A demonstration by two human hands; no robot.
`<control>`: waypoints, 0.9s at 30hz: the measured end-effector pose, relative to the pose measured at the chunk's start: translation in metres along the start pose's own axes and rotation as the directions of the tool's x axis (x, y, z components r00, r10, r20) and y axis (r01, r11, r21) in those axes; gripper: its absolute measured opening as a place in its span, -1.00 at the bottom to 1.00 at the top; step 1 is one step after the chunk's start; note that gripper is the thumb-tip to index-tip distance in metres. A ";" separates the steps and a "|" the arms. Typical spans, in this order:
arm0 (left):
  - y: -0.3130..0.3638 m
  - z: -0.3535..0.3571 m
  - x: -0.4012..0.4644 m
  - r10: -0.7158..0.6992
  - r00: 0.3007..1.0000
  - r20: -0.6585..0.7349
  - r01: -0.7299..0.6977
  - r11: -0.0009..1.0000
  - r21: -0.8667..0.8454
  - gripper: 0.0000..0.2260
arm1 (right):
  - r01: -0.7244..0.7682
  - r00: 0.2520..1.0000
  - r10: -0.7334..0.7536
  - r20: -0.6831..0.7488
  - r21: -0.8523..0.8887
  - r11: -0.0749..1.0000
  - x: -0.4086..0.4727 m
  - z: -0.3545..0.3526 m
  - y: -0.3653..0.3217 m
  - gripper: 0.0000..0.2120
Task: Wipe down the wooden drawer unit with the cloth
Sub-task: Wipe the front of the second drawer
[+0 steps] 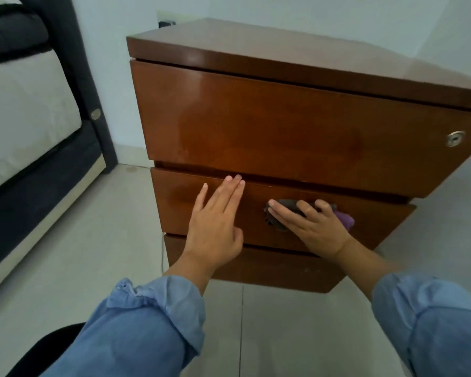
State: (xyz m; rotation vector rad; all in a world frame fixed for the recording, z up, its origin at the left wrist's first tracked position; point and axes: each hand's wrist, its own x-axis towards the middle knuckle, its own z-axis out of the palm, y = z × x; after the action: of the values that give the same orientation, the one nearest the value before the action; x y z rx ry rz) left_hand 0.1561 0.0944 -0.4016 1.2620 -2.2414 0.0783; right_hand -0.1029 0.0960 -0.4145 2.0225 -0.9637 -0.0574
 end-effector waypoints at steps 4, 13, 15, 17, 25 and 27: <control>0.003 0.010 0.004 -0.030 0.998 -0.049 0.027 0.998 -0.062 -0.28 | 0.032 0.999 -0.034 -0.033 -0.044 0.999 0.003 0.021 -0.012 -0.48; 0.011 0.009 0.006 -0.079 0.992 -0.103 0.072 0.995 -0.075 -0.31 | 0.252 0.933 -0.300 0.199 0.232 0.939 -0.025 0.047 -0.038 -0.28; 0.011 0.006 0.005 -0.082 0.994 -0.077 0.079 0.996 -0.040 -0.31 | 0.200 0.944 -0.251 0.214 0.235 0.951 -0.035 0.040 -0.037 -0.33; 0.012 0.002 0.005 -0.072 0.996 -0.045 0.072 0.997 0.000 -0.32 | 0.049 0.987 -0.084 0.136 0.236 0.970 -0.046 0.031 -0.038 -0.35; 0.031 -0.008 0.013 0.090 0.994 0.068 -0.095 0.993 0.069 -0.33 | -0.732 0.541 0.841 -0.004 0.491 0.473 -0.035 -0.030 -0.043 -0.48; 0.040 -0.007 0.019 0.126 0.988 0.090 -0.132 0.989 0.070 -0.33 | -0.782 0.404 0.915 0.012 0.524 0.338 -0.026 -0.032 -0.035 -0.47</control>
State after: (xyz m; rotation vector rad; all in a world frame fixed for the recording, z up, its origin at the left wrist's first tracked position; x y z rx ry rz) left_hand 0.1194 0.1035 -0.3780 1.1782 -2.4134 0.1625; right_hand -0.0877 0.1464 -0.4275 1.5246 -1.8777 1.1466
